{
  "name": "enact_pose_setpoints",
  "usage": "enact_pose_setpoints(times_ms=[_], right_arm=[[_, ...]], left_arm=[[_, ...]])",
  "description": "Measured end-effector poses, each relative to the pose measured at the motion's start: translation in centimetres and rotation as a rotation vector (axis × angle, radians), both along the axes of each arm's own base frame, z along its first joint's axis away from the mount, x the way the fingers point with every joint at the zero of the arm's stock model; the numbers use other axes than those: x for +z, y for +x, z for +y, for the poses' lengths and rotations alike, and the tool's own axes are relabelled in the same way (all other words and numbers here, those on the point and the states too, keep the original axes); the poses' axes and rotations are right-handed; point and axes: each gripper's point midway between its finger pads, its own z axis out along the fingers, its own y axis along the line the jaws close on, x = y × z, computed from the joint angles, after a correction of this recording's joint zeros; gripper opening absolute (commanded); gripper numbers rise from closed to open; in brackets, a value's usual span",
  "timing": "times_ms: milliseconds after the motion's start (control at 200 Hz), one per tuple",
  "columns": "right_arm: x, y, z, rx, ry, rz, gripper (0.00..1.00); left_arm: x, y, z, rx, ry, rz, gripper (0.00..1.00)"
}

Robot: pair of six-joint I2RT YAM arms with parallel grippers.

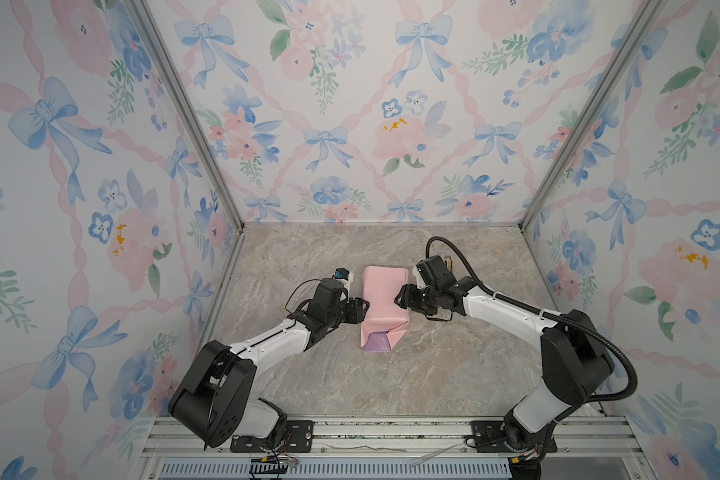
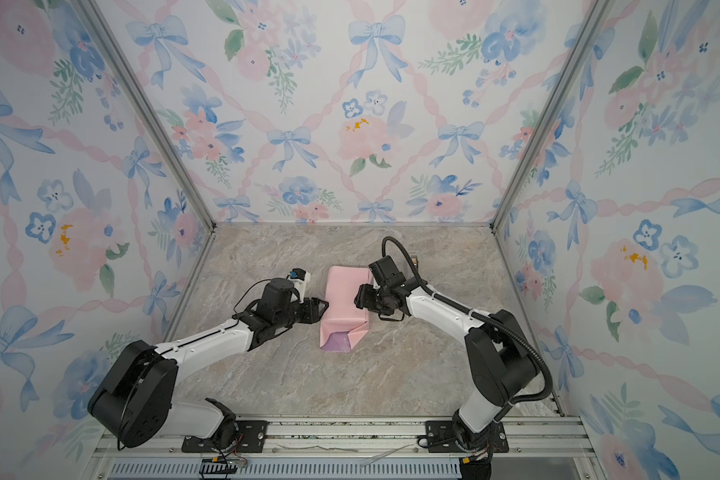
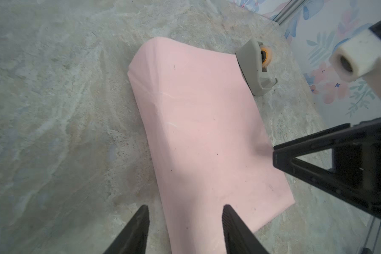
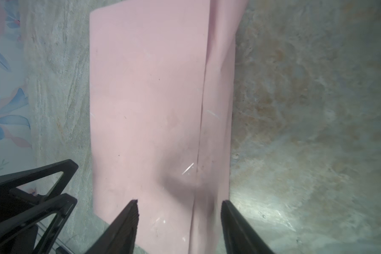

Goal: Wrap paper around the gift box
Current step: 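Lower both grippers onto the box sides near the robot end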

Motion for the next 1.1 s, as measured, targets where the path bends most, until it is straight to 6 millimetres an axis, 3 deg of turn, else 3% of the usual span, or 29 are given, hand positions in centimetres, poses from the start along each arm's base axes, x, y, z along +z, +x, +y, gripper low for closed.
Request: enact_pose_setpoints(times_ms=[100,220,435,610,745,895,1025,1100], right_arm=[[-1.6,-0.2,0.1,0.01,-0.004,0.048,0.52],[-1.4,-0.1,0.4,0.022,0.01,0.046,0.4],[-1.3,0.2,-0.5,-0.002,0.005,0.043,0.36],[-1.2,-0.2,-3.0,-0.039,-0.029,0.044,0.38],[-1.0,-1.0,-4.7,-0.05,-0.049,0.042,0.57],[0.3,-1.4,-5.2,-0.033,-0.05,0.012,0.62],[2.4,-1.5,-5.6,-0.016,-0.04,-0.041,0.64],[3.4,-1.6,-5.8,-0.007,-0.038,-0.068,0.64]], left_arm=[[-0.8,0.1,-0.3,-0.001,-0.013,0.021,0.54],[-2.1,0.0,-0.7,-0.006,-0.015,0.06,0.5],[-2.2,-0.3,-3.1,-0.048,-0.016,0.05,0.46],[-2.0,-0.5,-5.9,-0.094,-0.01,0.036,0.5],[-1.4,-1.1,-7.3,-0.122,-0.02,0.02,0.55],[1.8,-1.3,-6.1,-0.081,-0.042,-0.075,0.59],[5.0,-3.0,-3.5,-0.035,-0.068,-0.195,0.6],[5.8,-4.1,-2.4,-0.022,-0.077,-0.249,0.61]])
